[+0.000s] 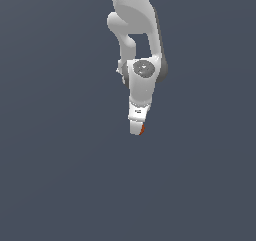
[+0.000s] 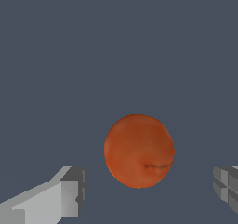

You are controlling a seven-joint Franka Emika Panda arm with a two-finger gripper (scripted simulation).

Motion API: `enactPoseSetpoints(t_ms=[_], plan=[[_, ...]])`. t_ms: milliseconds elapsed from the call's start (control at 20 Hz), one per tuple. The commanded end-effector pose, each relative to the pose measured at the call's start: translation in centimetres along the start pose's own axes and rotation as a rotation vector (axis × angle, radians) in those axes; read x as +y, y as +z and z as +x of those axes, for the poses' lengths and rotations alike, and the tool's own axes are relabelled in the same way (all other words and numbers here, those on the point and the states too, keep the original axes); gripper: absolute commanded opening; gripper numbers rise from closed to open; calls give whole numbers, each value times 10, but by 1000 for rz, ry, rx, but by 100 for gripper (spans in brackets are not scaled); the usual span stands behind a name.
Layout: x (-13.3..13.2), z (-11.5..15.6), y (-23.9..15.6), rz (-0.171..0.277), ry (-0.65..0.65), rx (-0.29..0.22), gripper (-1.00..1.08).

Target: Pick up the object and move it to a goal position.

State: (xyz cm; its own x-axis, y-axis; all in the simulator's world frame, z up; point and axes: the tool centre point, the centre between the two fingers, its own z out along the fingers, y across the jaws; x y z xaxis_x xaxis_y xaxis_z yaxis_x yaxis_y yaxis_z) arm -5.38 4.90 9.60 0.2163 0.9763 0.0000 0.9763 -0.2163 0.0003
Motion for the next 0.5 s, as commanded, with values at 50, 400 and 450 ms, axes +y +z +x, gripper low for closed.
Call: enactPoseSetpoints(t_ms=[50, 400, 450], plan=[[0, 0, 7, 1, -1, 0, 100], [-1, 0, 39, 1, -5, 0, 100], [-1, 0, 42, 1, -5, 0, 100]])
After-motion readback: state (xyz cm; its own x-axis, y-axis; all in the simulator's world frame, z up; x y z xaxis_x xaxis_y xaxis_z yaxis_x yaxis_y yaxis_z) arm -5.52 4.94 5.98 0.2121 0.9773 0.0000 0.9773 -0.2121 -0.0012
